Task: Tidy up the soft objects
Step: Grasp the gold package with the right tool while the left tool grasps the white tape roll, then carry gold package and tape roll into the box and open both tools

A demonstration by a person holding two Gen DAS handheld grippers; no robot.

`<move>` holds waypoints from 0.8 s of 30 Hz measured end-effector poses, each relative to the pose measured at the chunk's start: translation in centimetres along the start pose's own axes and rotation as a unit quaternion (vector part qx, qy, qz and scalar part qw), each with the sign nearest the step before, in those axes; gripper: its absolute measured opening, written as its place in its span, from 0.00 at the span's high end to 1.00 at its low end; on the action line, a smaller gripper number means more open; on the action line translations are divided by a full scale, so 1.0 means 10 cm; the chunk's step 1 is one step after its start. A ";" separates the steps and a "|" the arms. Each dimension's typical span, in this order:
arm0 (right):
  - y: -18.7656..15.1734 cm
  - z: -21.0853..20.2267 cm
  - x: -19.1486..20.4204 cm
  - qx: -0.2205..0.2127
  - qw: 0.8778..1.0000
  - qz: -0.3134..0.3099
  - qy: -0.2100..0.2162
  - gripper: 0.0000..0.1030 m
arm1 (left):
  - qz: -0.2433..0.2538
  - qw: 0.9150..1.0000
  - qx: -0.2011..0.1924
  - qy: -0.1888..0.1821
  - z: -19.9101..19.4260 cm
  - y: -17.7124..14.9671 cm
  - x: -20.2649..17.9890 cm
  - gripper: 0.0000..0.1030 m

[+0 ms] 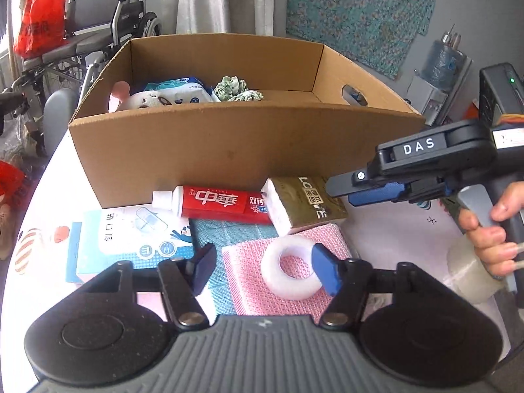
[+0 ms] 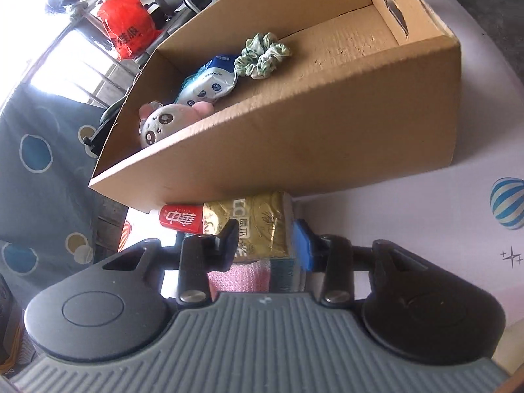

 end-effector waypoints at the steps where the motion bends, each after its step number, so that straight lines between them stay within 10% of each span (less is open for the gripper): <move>1: 0.00 0.04 0.02 0.000 1.000 -0.003 0.001 0.56 | 0.006 1.000 0.001 0.004 0.01 0.00 -0.02 0.69; 7: 0.05 0.25 0.10 0.016 0.999 -0.022 -0.021 0.35 | -0.022 0.999 0.023 -0.005 0.10 -0.02 -0.02 0.57; 13: 0.07 0.41 0.21 0.029 0.998 -0.043 -0.024 0.31 | 0.008 1.000 0.010 0.006 0.05 0.00 -0.08 0.80; 24: -0.01 0.65 0.33 0.061 0.993 -0.085 -0.052 0.11 | 0.059 0.998 0.013 0.028 0.05 -0.08 -0.21 0.83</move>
Point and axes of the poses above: each gripper's, at about its wrist camera, not at the fingertips, and z roughly the way its jaws point, x to its left, y to its top, the point moved 5 cm from there along z, roughly the way its jaws point, and after that the axes turned 10 degrees about y, right-handed, at the moved point
